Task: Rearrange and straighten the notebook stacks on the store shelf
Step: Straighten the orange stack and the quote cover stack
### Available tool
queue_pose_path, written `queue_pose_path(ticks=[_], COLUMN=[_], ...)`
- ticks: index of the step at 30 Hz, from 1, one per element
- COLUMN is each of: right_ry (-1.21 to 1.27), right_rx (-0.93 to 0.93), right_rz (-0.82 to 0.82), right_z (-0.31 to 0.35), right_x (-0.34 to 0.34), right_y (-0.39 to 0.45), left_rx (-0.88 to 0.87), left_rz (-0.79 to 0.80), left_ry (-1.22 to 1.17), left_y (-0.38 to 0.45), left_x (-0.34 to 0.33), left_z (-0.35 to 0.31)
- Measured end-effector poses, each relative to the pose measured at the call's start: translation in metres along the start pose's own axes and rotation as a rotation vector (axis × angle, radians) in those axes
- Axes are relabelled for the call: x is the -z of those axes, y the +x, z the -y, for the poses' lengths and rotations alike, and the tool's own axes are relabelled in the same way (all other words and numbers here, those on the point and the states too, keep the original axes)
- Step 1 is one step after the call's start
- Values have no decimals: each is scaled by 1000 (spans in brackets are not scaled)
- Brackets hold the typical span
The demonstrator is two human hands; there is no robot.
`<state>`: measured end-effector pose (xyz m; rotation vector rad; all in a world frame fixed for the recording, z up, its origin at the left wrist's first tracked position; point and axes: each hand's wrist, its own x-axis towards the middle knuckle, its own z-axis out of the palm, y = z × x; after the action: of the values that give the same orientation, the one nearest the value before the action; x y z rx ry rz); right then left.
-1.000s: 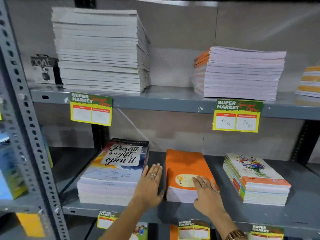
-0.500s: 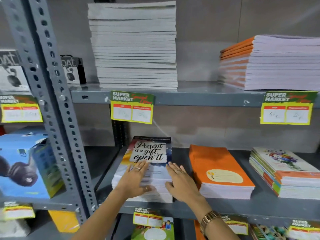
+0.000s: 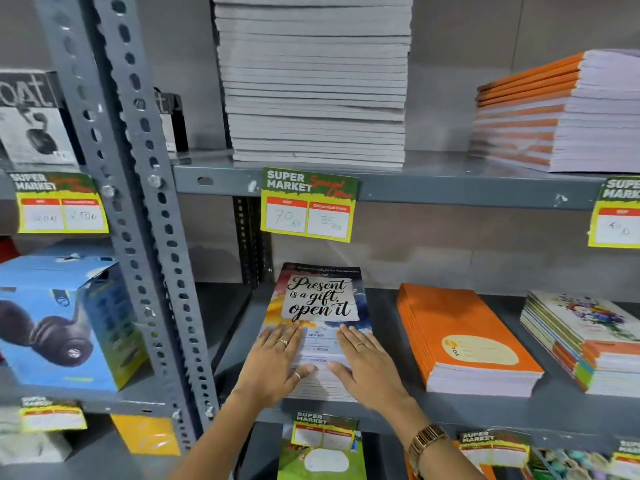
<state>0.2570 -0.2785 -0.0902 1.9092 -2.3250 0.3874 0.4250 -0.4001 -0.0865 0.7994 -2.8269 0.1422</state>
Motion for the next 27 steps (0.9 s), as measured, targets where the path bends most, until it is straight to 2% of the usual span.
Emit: queue_pose_path(ticks=[6,13,27], right_ry=[22,27,95], right_rx=[-39,-59,-69], right_rz=[-37,-67,-148], right_z=[3,7,13], right_x=[-5,-6,-6], right_y=[-4,-7,-11], left_rx=[3,41,117], left_rz=[-97,-118,-55], left_ry=[-41,-63,-85], left_y=[-9,-13,-16], left_x=[11,11,16], left_z=[-8,-10,-16])
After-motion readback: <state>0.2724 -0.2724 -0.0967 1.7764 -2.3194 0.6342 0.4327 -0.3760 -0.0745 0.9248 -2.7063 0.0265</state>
